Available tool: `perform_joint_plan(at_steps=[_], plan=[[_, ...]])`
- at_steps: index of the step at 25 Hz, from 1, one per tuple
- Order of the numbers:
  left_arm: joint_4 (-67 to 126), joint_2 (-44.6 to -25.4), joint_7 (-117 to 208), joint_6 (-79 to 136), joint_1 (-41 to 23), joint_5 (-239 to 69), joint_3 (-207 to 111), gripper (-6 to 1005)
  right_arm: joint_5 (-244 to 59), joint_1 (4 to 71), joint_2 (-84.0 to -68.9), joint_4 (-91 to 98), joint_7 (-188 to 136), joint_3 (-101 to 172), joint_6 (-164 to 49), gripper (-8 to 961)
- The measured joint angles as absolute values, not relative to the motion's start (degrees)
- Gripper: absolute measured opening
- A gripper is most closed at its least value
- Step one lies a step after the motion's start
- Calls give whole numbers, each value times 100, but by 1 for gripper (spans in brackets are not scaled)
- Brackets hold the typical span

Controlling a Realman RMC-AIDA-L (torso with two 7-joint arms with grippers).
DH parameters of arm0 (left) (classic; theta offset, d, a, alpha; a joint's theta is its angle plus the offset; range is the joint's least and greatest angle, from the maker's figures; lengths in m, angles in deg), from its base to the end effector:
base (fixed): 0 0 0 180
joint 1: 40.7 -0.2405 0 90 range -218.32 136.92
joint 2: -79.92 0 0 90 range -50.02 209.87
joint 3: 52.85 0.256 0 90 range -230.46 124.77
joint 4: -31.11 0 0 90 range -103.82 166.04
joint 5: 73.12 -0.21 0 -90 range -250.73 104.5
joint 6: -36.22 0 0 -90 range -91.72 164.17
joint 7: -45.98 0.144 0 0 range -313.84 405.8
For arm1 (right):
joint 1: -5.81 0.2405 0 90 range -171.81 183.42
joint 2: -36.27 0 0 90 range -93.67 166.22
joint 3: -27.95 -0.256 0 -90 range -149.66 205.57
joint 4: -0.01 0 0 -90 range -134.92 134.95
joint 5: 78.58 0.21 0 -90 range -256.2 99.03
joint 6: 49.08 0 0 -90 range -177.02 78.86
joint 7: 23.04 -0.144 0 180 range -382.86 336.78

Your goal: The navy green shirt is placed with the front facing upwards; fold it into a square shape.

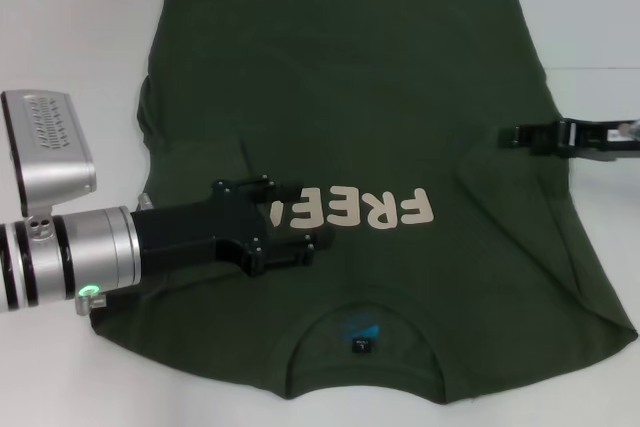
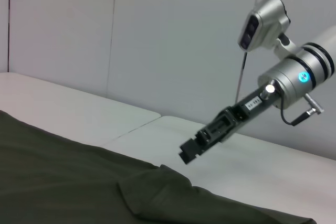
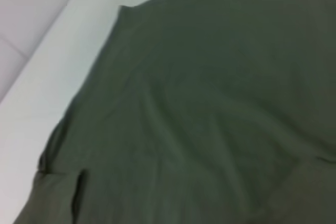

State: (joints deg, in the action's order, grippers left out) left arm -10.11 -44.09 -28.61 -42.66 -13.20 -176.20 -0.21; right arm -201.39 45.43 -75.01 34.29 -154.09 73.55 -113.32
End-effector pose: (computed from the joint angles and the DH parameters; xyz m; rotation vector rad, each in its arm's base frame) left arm -0.2336 0.3346 -0.0385 -2.6702 -0.4840 -0.7357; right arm 0.2786 0.4182 0.0412 -2.1457 1.5213 0.4441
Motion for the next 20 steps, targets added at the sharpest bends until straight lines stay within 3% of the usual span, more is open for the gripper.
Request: perform_joint_plan(at_steps=[8, 13, 20], plan=[[-1012, -4413, -2863, -4260, -1316, -17620, -20, 753, -20286, 4247, -7404, 3396, -15630, 7351, -11469, 840], [-1011, -4418, -2863, -4261, -1324, -17619, -20, 752, -20340, 4116, -7463, 3380, -15668, 7321, -11474, 899], [-1011, -4425, -2863, -4261, -1345, -17614, -20, 753, -20350, 4058, -7564, 3329, -15652, 7321, -11470, 897]])
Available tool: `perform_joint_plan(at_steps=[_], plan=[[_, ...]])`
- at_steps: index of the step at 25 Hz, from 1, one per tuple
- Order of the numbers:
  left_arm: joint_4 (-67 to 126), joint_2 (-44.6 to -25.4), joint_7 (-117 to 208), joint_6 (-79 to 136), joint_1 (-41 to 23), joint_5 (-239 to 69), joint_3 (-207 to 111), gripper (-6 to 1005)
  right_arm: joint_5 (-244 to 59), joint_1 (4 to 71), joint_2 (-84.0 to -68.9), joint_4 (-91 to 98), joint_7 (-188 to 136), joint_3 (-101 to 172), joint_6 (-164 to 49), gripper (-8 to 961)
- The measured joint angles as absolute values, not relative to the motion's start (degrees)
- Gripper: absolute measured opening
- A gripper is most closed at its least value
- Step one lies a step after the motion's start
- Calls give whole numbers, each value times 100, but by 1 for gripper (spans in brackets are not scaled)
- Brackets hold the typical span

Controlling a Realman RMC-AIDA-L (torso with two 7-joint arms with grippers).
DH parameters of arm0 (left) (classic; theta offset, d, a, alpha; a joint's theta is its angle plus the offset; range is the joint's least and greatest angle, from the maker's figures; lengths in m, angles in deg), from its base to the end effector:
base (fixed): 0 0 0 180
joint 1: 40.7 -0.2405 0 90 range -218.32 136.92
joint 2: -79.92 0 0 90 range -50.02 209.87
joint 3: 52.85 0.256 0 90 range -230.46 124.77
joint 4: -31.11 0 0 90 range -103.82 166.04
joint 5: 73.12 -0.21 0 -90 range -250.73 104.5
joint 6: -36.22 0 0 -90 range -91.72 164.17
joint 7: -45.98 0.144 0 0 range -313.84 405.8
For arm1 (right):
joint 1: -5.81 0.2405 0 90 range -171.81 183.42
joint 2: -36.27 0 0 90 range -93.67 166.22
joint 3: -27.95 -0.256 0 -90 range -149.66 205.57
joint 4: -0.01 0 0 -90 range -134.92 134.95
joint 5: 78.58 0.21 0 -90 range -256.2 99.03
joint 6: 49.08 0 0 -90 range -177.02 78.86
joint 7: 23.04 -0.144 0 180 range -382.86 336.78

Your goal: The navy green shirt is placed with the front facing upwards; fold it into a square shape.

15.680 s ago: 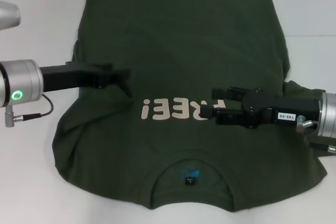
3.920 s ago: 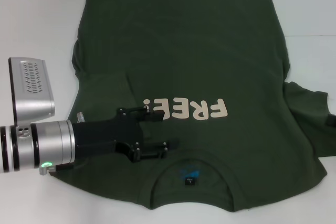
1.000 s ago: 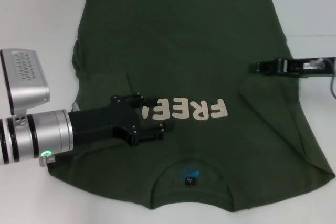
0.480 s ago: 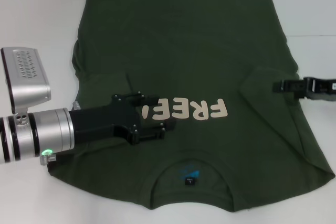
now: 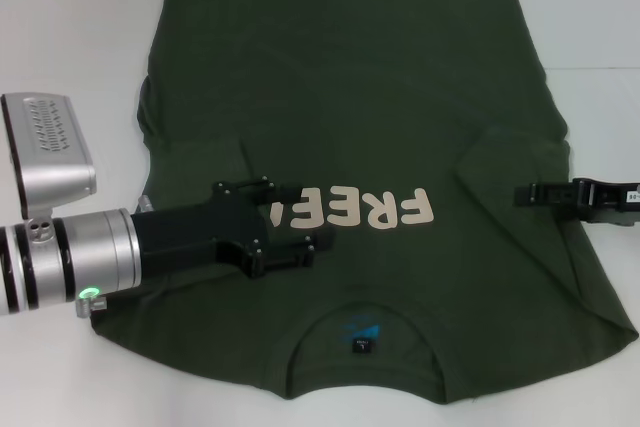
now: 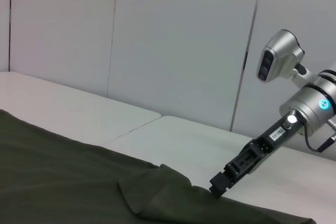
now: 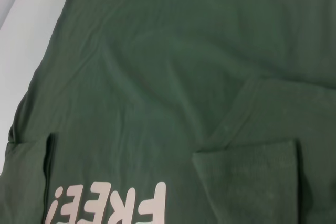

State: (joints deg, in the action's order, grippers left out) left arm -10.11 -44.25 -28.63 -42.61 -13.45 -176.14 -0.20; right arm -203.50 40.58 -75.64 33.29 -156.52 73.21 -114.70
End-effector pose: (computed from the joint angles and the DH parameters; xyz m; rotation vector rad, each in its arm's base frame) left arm -0.2344 0.3334 -0.0394 -2.6676 -0.4917 -0.7384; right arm 0.3155 0.3847 0.0302 -2.0695 1.6888 0.3876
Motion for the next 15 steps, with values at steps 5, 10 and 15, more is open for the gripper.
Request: perform_joint_plan(at_steps=[5, 10, 15], plan=[[-1011, -4421, -2863, -4261, -1347, -17611, -20, 752, -20343, 4054, -7622, 3329, -15649, 7322, -11450, 895], [-1011, -4414, -2862, -4261, -1346, -17611, -20, 751, -20337, 4042, -7657, 3330, -15652, 7322, -11432, 895], [-1011, -4409, -2843, -4261, -1343, -17611, -28, 753, -20321, 3960, -7632, 3373, -15662, 7211, -11455, 894]])
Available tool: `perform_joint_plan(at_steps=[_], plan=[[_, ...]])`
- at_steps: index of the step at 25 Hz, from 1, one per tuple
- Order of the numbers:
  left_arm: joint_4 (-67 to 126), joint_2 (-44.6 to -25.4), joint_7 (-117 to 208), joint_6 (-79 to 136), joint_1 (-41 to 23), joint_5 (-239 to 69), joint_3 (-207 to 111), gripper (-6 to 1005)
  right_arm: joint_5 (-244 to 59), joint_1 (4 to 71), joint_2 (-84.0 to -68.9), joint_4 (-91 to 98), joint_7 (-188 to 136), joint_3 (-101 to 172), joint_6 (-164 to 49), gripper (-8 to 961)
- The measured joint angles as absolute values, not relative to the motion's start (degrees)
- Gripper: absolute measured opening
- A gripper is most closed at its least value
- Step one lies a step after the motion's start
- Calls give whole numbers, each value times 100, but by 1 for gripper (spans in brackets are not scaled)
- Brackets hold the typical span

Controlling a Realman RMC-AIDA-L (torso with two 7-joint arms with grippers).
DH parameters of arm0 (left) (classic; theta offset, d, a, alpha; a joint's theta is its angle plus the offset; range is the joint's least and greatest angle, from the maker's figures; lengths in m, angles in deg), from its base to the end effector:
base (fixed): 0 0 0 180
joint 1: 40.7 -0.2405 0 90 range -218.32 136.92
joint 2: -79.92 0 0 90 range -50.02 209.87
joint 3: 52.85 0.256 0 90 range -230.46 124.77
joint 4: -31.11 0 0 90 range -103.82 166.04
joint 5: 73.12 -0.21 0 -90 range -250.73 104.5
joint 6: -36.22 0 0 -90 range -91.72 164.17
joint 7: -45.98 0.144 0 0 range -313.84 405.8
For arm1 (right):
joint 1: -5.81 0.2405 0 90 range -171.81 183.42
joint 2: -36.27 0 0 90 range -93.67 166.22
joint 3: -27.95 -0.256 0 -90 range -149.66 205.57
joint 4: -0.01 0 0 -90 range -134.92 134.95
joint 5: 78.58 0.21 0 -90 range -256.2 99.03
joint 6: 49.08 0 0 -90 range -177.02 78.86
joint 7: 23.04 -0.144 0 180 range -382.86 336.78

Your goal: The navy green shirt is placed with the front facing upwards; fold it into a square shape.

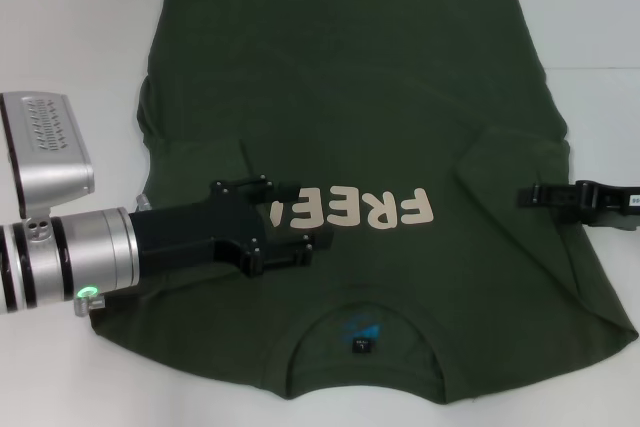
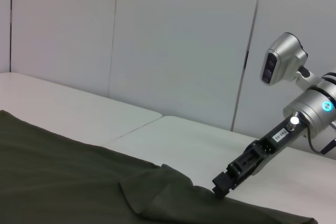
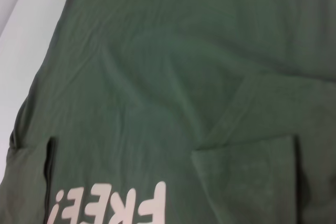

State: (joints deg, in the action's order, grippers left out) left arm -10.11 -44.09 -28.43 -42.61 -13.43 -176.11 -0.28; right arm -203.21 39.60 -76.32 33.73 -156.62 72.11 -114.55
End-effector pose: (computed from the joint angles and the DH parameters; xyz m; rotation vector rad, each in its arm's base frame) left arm -0.2350 0.3340 -0.0382 -2.6656 -0.4859 -0.7353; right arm 0.3194 0.3804 0.0289 -2.0399 1.7115 0.4166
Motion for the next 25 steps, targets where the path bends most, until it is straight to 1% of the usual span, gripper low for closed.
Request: perform_joint_plan(at_steps=[4, 8, 20, 25], plan=[[-1011, -4409, -2839, -4261, -1331, -17611, -29, 753, -20320, 3916, -7596, 3347, -15670, 7174, -11457, 894], [-1011, -4409, -2833, -4261, -1328, -17611, -29, 752, -20319, 3900, -7607, 3340, -15655, 7166, -11445, 895], [-1011, -4409, -2828, -4234, -1338, -17612, -113, 752, -20313, 3957, -7756, 3333, -15621, 7163, -11438, 895], [-1011, -4405, -2828, -4242, -1375, -17612, -277, 753, -20214, 4051, -7887, 3397, -15537, 7165, -11682, 895]])
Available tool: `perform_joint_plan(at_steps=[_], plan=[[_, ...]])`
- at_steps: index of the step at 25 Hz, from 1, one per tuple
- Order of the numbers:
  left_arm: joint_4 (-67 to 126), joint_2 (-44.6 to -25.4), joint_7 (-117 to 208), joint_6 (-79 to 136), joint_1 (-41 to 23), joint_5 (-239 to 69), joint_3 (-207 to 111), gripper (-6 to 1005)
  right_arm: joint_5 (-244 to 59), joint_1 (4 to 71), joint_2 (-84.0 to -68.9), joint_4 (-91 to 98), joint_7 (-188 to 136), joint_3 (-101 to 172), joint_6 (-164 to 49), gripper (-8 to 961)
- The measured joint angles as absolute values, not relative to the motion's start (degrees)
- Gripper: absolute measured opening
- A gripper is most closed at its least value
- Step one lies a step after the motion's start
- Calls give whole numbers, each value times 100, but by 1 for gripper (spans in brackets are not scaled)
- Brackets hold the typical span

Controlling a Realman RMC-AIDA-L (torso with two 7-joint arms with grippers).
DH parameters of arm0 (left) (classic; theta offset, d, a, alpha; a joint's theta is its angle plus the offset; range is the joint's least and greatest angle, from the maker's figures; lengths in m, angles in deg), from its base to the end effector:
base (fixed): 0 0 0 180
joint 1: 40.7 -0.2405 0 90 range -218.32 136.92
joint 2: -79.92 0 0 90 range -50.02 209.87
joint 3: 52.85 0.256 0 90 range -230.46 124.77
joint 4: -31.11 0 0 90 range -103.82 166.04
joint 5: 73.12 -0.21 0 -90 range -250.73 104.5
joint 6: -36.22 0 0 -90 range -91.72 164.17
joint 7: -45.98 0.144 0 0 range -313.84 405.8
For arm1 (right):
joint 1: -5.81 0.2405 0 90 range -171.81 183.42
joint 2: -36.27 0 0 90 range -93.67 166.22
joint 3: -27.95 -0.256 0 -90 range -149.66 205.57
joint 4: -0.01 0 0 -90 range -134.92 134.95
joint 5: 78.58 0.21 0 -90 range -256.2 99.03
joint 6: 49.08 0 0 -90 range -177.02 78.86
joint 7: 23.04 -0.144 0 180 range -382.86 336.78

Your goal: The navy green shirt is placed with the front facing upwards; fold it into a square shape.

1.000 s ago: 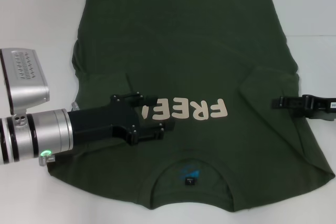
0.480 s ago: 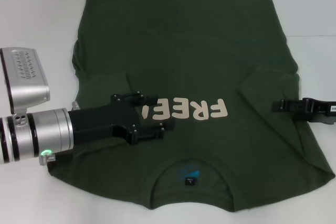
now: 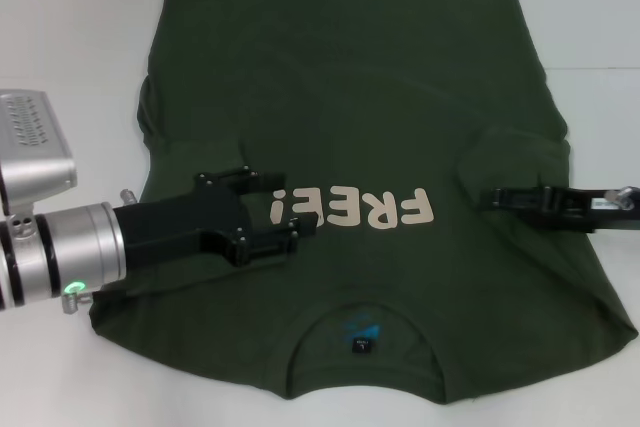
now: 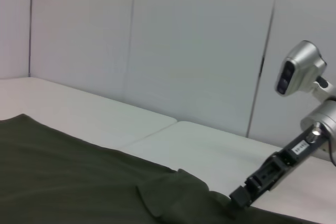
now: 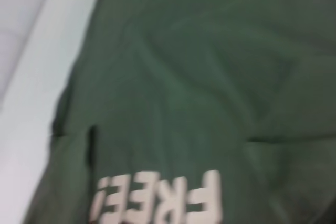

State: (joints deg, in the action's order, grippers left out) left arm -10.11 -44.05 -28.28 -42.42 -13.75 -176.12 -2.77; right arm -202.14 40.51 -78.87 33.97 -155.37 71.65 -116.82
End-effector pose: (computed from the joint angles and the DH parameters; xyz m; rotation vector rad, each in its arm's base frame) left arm -0.2410 0.3361 -0.0310 -2.6165 -0.5100 -0.7461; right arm 0.2998 0.3781 0.0083 -2.1181 1.7252 0.4724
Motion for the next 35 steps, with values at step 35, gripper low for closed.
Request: perform_joint_plan(at_steps=[35], plan=[[-1675, -4395, -3657, -5041, -2459, -18114, -1817, 761, -18728, 3937, -8301, 3324, -13246, 7179, -12967, 905]])
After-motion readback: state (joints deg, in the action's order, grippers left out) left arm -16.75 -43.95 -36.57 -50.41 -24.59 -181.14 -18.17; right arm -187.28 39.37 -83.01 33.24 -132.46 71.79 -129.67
